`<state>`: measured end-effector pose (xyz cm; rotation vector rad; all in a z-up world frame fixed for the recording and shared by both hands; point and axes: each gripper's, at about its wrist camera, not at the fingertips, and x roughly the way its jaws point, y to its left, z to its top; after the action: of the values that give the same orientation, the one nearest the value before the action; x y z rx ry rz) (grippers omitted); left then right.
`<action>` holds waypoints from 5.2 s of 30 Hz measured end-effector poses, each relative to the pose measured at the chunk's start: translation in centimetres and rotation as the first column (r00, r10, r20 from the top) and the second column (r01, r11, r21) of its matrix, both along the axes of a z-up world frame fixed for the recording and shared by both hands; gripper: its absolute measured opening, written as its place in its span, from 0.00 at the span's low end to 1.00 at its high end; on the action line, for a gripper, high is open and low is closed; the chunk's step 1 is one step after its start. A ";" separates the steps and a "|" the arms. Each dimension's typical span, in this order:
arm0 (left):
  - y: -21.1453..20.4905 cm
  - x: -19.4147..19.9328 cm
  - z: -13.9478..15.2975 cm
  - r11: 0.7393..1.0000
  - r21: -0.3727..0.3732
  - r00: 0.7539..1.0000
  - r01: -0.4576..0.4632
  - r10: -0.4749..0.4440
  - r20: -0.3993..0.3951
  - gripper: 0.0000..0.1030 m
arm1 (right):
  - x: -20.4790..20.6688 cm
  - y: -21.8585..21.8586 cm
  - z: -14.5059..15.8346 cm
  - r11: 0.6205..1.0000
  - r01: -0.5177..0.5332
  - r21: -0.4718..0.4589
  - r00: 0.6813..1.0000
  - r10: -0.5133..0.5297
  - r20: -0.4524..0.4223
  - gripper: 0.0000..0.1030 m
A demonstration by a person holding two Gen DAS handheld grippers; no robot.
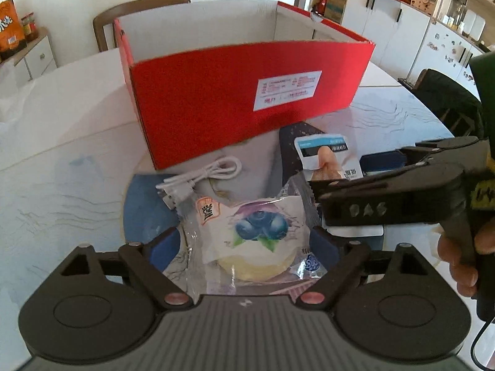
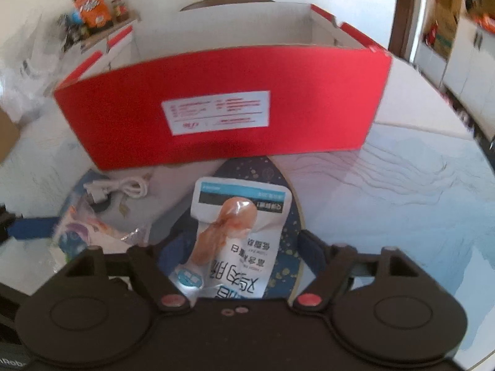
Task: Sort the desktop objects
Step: 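Grasp the blueberry bread bag with left tool while right tool grasps sausage pack, then carry the bread bag and sausage pack over the red box with both tools, then open both tools to drop the bread bag and sausage pack into the box, then move both tools back toward the white cable and pink tray, then grasp the white USB cable with left tool while right tool grasps pink tray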
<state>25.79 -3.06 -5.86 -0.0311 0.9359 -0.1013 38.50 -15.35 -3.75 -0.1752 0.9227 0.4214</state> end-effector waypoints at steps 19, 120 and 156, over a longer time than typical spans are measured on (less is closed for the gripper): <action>0.7 -0.5 0.8 0.999 -0.053 1.000 0.010 -0.010 -0.005 0.56 | -1.3 -0.6 1.3 0.997 -0.072 0.025 0.997 0.071 0.034 0.54; 4.4 5.5 11.9 0.999 0.033 0.968 0.037 -0.044 0.246 0.77 | -0.5 -1.7 11.5 0.981 -0.168 0.101 0.976 0.151 0.157 0.77; 4.7 2.9 -0.4 0.965 0.116 0.964 0.234 -0.246 0.101 0.98 | -11.7 6.8 0.8 0.996 -0.063 -0.067 0.998 0.065 0.021 0.62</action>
<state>28.66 1.68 -6.27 0.1835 0.8257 -0.2772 26.75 -8.57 -2.91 -0.2699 0.9109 0.4476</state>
